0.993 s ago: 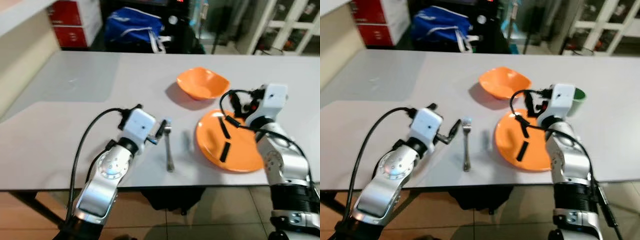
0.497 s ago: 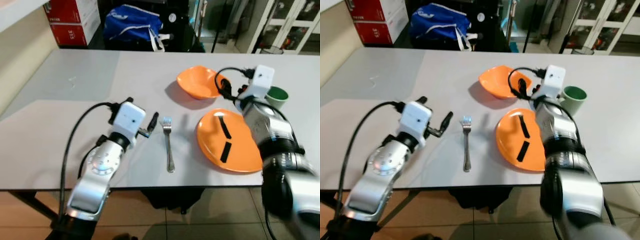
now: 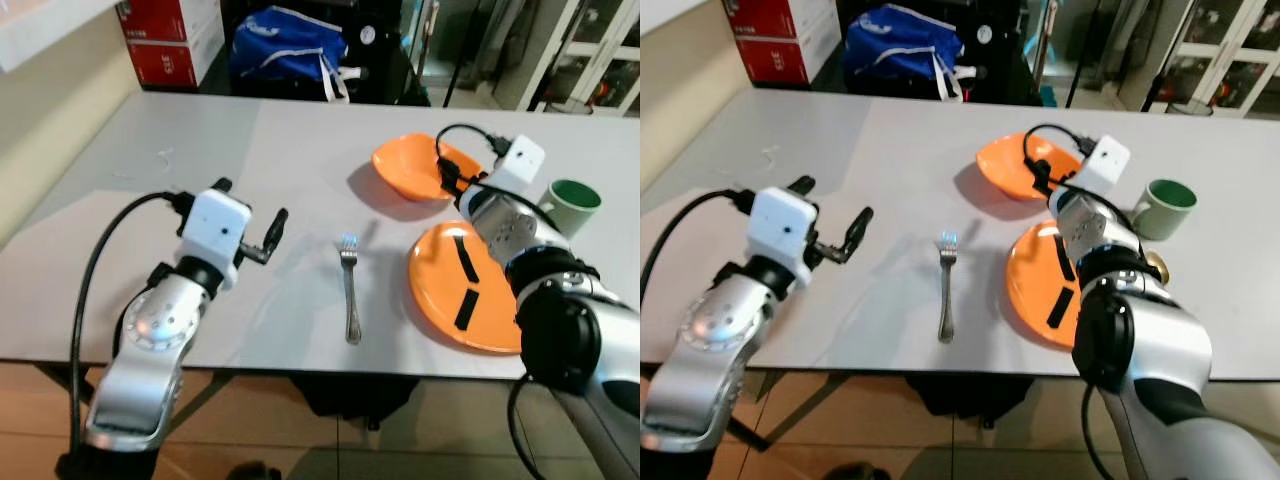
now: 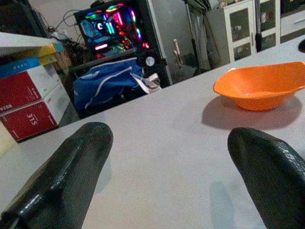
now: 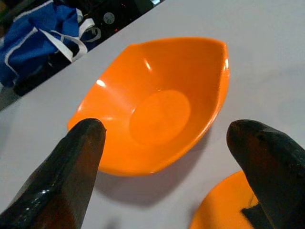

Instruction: Setting the table

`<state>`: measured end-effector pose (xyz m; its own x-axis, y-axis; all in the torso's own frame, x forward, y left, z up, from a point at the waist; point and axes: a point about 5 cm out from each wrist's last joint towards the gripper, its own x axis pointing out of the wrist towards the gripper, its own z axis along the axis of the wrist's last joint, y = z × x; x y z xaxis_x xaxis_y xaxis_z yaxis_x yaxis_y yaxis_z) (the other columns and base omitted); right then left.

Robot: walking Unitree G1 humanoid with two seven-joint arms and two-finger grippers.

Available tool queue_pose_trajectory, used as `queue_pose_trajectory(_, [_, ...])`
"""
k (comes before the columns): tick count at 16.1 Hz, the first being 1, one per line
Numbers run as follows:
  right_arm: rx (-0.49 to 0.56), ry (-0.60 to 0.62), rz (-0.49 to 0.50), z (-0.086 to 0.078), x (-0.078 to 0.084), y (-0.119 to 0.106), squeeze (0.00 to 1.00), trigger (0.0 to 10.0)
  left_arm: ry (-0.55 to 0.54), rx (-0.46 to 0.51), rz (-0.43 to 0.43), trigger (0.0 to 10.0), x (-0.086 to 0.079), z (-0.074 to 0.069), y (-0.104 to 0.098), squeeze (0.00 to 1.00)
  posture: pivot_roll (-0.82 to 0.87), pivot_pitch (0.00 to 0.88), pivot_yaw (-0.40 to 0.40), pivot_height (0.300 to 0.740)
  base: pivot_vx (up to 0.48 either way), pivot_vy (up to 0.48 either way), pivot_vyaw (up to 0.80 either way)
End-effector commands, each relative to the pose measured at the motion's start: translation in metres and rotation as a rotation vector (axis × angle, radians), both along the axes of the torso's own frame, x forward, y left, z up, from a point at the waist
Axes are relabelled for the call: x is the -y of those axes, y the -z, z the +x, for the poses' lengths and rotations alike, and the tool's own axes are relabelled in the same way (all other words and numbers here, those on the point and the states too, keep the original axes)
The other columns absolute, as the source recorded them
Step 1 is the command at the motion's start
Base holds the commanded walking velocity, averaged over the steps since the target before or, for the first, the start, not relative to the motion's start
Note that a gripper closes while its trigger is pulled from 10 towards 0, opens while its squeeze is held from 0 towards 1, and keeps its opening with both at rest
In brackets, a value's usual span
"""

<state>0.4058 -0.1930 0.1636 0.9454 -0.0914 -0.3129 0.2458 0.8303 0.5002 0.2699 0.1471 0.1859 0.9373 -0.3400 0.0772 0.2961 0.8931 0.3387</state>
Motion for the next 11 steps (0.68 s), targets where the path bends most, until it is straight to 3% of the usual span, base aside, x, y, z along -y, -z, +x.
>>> queue_pose_trajectory(1, [0.015,0.020,0.036,0.002,0.001,-0.007,0.00,10.0,0.021,0.016,0.005,10.0,0.001,-0.004,-0.007,0.00,0.20,0.028,-0.009,0.740,0.000,0.000,0.00])
queue_pose_trajectory(6, [0.050,0.118,0.102,0.004,0.027,-0.028,0.00,10.0,0.126,0.049,0.022,10.0,0.020,-0.016,-0.021,0.00,0.09,0.166,-0.004,0.740,0.000,0.000,0.00])
queue_pose_trajectory(11, [0.094,0.107,0.194,0.008,0.026,-0.044,0.00,10.0,0.267,-0.032,0.029,10.0,0.030,-0.035,-0.028,0.00,0.09,0.295,-0.042,0.740,0.000,0.000,0.00])
